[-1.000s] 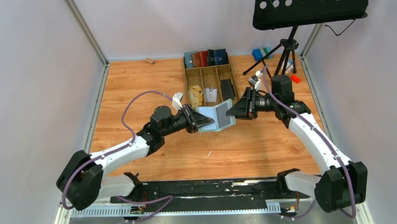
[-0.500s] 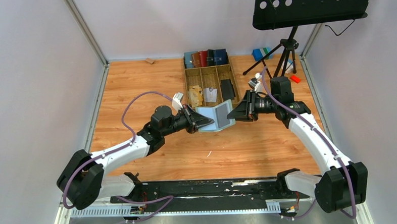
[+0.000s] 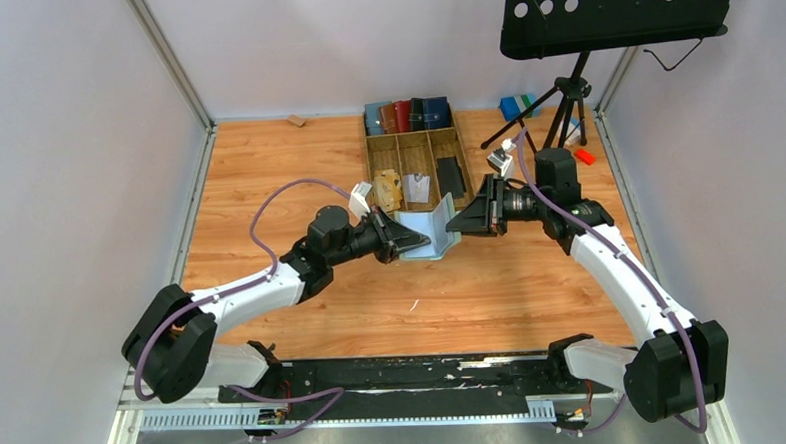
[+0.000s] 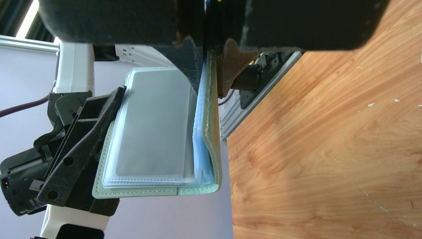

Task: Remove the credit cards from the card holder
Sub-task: Remove the credit card from the card holder.

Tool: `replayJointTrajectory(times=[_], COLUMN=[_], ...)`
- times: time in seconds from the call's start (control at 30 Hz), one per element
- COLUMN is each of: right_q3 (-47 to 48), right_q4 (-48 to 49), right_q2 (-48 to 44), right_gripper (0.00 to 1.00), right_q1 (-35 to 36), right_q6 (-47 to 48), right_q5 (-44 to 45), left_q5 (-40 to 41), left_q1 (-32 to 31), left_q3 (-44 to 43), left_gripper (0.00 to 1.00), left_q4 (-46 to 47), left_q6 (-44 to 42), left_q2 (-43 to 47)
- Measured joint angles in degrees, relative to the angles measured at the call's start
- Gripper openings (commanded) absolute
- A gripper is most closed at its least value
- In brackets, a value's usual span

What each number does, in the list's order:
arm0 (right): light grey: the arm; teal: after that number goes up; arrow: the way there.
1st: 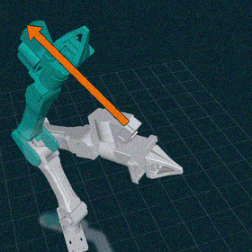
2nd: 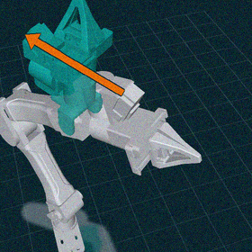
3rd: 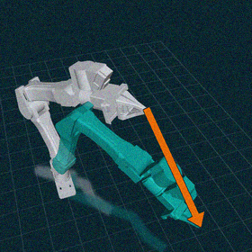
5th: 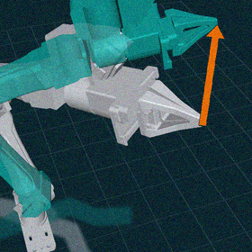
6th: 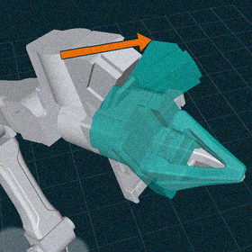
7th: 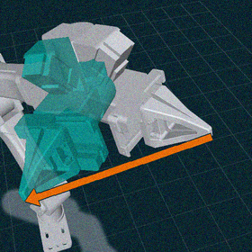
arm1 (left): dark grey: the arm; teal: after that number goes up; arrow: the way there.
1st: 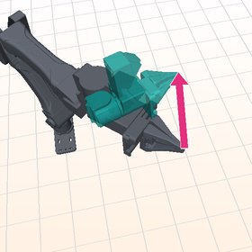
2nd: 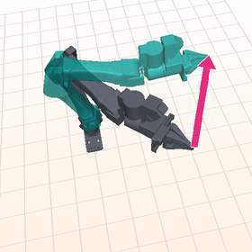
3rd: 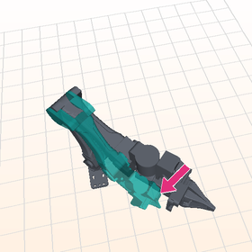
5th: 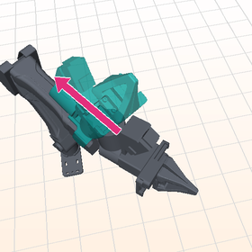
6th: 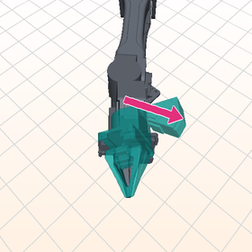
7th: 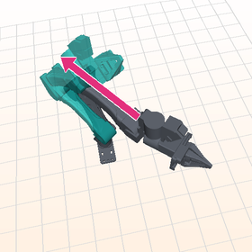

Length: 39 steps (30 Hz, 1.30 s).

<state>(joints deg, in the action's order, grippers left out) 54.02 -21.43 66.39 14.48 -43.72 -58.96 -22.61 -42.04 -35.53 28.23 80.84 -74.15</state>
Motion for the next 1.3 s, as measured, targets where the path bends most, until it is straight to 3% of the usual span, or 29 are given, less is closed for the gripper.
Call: replayJointTrajectory(times=[0.53,0.97,1.3], right_q3=[0.00,-0.31,5.35], right_q4=[1.99,-0.02,-17.55], right_q2=[0.00,0.00,1.64], right_gripper=[0.16,0.01,0.38], right_q1=[0.09,0.31,0.72], right_q6=[-0.35,0.52,11.85], right_q5=[-0.66,0.57,10.03], left_q5=[-1.31,-1.53,-0.74], left_q1=[-0.79,-1.73,-1.81], left_q3=[-3.43,-4.42,-6.60], left_gripper=[0.00,0.00,0.00], left_q4=[0.07,0.22,-8.26], left_q6=[0.00,-0.15,-3.96], left_q2=[-3.23,-4.76,-4.44])
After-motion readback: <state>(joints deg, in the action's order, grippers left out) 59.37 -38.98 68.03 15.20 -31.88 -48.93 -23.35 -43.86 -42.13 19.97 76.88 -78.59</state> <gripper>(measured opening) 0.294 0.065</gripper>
